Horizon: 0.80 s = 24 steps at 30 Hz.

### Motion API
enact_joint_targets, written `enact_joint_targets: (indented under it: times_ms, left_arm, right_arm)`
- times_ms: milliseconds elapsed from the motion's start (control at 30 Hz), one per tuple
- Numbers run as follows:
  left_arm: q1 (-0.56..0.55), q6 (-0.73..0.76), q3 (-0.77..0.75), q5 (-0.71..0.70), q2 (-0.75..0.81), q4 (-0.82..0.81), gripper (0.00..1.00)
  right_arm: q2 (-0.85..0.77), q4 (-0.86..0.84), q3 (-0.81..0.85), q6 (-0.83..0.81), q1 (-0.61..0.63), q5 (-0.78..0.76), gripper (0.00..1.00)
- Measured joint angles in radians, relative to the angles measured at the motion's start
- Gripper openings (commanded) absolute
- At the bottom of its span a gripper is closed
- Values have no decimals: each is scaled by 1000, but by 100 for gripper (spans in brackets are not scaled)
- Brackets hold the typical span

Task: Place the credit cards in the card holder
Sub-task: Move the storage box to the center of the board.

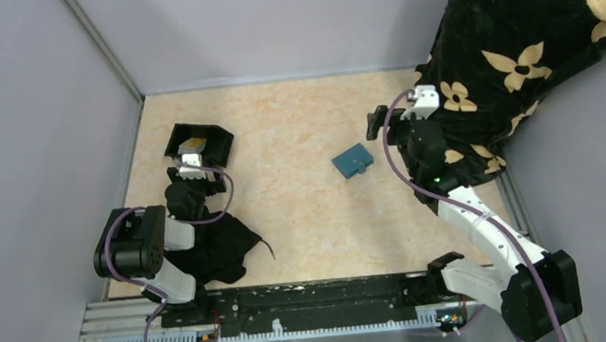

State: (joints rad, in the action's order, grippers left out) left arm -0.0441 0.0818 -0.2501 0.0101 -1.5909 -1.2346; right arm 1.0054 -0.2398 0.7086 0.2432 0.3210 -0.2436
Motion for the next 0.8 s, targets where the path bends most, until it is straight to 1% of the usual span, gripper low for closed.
enact_joint_targets:
  times_ms: [67,167,267,300,367,433,467,533,600,667,733,800]
  left_arm:
    - [0,0,0,0,0,0,100]
    - [0,0,0,0,0,0,100]
    - [0,0,0,0,0,-1,100]
    - [0,-2,2,-2,2,-1,100]
    - [0,-8,15,-16,21,-3,100]
    - [0,-17,48,-45,74,-2,100]
    - [0,-21,62,-55,107,2,100]
    - [0,-31,82,-76,194,23,100]
    - [0,-55,81,-109,310,77,100]
    - [0,-94,47,-145,428,186,100]
    - [0,-129,-11,-171,491,282,100]
    - [0,-179,-99,-204,515,406,100]
  right_arm:
    - [10,1,0,-42,45,-23,99]
    - [33,-34,0,-100,64,17,99]
    - [83,-146,0,-104,63,75,99]
    - [104,-192,0,-98,63,97,97]
    - [158,-291,0,-76,63,161,90]
    - [209,-354,2,-56,63,218,82]
    - [240,-367,12,-42,63,247,79]
    - [296,-369,47,-19,63,285,78]
    - [352,-353,97,8,63,315,78]
    - [383,-341,136,24,63,329,78]
    - [397,-323,166,31,63,339,78]
    - [406,-296,208,31,64,349,78]
